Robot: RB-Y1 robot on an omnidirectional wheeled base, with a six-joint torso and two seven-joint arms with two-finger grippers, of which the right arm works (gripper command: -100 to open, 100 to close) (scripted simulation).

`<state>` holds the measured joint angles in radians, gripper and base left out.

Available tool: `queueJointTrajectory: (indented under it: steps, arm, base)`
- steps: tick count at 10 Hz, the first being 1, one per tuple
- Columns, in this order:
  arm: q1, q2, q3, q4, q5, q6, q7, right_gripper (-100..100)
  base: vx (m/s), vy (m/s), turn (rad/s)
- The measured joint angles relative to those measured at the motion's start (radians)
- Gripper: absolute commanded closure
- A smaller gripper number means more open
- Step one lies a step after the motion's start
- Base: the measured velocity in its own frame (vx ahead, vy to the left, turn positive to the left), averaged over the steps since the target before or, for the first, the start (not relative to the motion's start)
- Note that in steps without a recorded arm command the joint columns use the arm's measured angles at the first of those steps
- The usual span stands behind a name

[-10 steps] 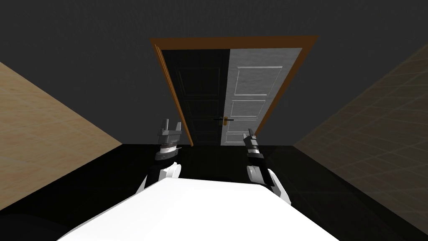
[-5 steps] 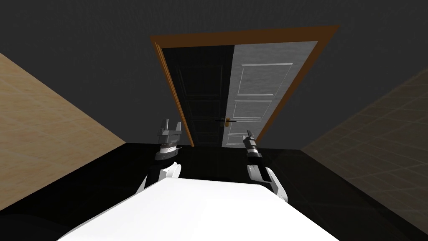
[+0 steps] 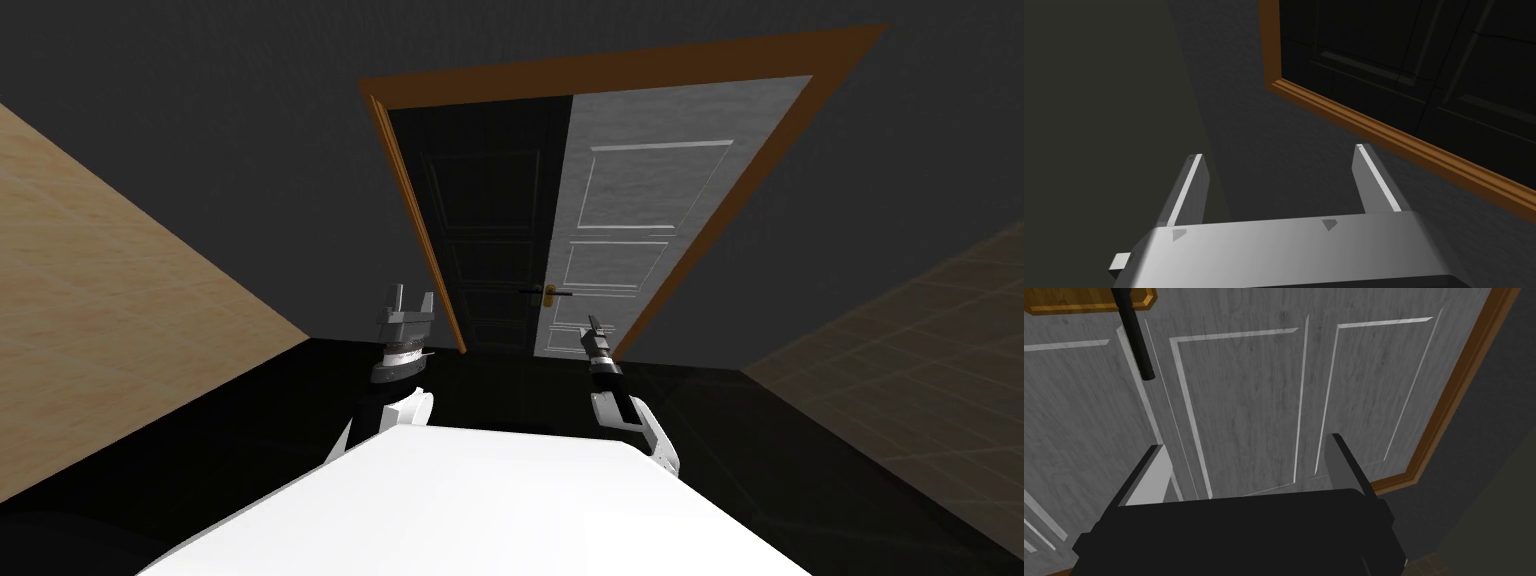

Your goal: Pull the door open

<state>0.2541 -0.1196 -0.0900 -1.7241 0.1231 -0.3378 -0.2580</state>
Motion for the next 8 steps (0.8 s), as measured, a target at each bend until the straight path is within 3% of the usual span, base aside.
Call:
queueJointTrajectory:
  steps: [8]
  arm:
    - [-0.074, -0.035, -0.042, 0.176, 0.040, 0.014, -0.067, -100]
  base:
    - [0.098, -0.010, 0.062]
